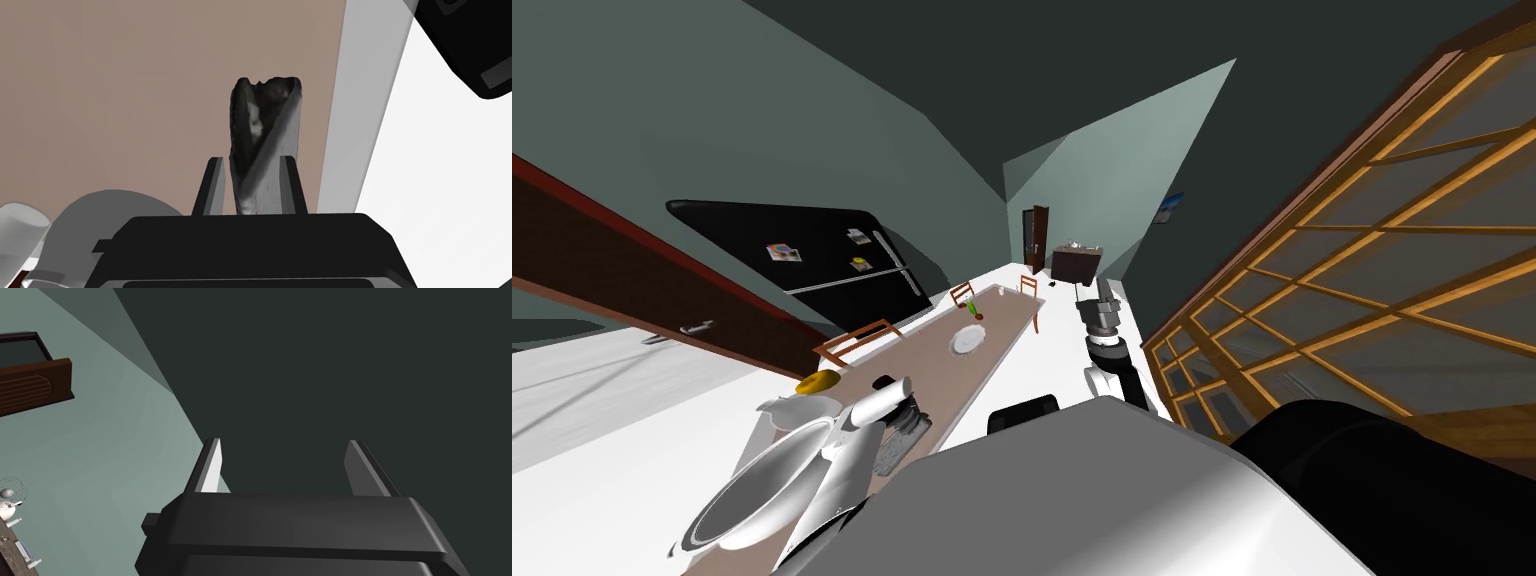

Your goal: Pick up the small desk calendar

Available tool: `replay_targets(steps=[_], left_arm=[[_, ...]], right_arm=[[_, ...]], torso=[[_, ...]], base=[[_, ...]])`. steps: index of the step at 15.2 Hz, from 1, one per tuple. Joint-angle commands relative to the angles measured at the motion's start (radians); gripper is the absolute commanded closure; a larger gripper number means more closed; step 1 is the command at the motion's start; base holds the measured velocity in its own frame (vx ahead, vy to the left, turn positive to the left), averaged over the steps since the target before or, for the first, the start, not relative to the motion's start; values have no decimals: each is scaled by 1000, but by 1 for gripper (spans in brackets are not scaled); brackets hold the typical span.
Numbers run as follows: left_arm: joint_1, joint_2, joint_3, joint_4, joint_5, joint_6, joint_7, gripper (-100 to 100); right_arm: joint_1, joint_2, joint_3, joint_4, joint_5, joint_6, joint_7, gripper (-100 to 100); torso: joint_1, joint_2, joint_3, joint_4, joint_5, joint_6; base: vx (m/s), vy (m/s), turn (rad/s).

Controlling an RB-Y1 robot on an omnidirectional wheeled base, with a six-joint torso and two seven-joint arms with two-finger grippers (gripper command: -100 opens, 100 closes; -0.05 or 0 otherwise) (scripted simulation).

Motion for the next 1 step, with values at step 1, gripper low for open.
replay_targets(steps=[1], left_arm=[[0, 0, 0, 0, 0, 0, 0, 100]], right_arm=[[0, 0, 0, 0, 0, 0, 0, 0]], torso=[[0, 0, 0, 0, 0, 0]], base=[[-18, -10, -10]])
